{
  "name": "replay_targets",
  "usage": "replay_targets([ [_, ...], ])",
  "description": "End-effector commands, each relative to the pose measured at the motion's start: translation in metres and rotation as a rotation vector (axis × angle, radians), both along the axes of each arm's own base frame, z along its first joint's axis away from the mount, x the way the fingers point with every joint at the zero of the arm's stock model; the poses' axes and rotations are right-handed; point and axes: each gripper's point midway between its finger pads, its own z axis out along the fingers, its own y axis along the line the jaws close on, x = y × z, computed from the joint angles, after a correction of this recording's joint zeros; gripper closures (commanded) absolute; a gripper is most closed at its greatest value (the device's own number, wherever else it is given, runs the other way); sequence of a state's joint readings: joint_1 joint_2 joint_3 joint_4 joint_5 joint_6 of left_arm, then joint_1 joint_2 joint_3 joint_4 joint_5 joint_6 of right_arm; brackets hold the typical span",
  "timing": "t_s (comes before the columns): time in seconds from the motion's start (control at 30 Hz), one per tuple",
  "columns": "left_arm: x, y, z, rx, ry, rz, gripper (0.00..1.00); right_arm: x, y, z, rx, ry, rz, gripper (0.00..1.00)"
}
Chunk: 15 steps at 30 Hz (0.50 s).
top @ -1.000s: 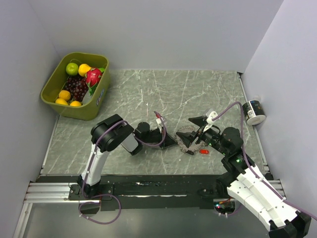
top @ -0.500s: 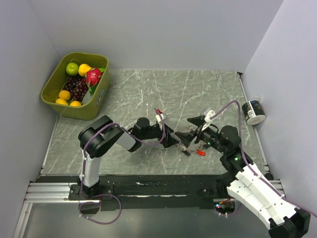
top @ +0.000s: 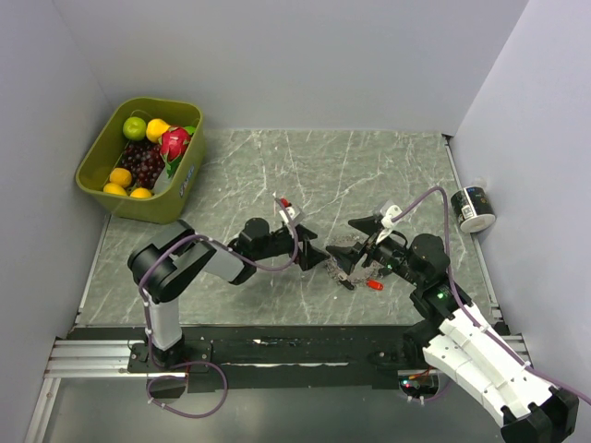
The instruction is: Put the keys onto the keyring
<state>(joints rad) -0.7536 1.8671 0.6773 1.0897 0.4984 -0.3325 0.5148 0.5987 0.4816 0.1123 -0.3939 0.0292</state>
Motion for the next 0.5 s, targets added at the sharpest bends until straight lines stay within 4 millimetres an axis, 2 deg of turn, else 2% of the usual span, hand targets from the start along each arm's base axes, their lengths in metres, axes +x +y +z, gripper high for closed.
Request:
replay_targets([
  [0.0,0.005,0.013,0.038,-0.136,-0.024,0.014,0.04,0.001,0.003,0.009,0.023,-0.031,0.009,0.0],
  [0.07,0.005,0.02,0.044,-0.169,-0.02,0.022,0.04,0.002,0.002,0.009,0.022,-0.032,0.006,0.0],
  [0.23,0.022,0.046,0.062,-0.212,0.018,0.095,0.04,0.003,0.003,0.007,0.026,-0.023,0.004,0.0],
  [0.27,0.023,0.051,0.057,-0.186,0.034,0.116,0.04,0.003,0.004,0.007,0.028,-0.018,0.005,0.0],
  [0.3,0.03,0.06,0.067,-0.187,0.009,0.163,0.04,0.003,0.004,0.006,0.028,-0.015,0.007,0.0],
  [0.33,0.034,0.065,0.067,-0.167,0.0,0.195,0.04,0.003,0.004,0.006,0.03,-0.015,0.007,0.0],
  [0.37,0.037,0.07,0.082,-0.154,-0.062,0.218,0.03,0.003,0.004,0.005,0.028,-0.015,0.004,0.0],
  [0.4,0.039,0.075,0.067,-0.079,-0.017,0.242,0.04,0.004,0.003,0.004,0.03,-0.012,-0.004,0.0],
  [0.43,0.044,0.079,0.067,-0.045,-0.022,0.276,0.04,0.004,0.003,0.005,0.028,-0.014,-0.004,0.0],
  [0.47,0.048,0.081,0.083,-0.023,-0.071,0.288,0.04,0.004,0.003,0.006,0.028,-0.015,-0.004,0.0],
])
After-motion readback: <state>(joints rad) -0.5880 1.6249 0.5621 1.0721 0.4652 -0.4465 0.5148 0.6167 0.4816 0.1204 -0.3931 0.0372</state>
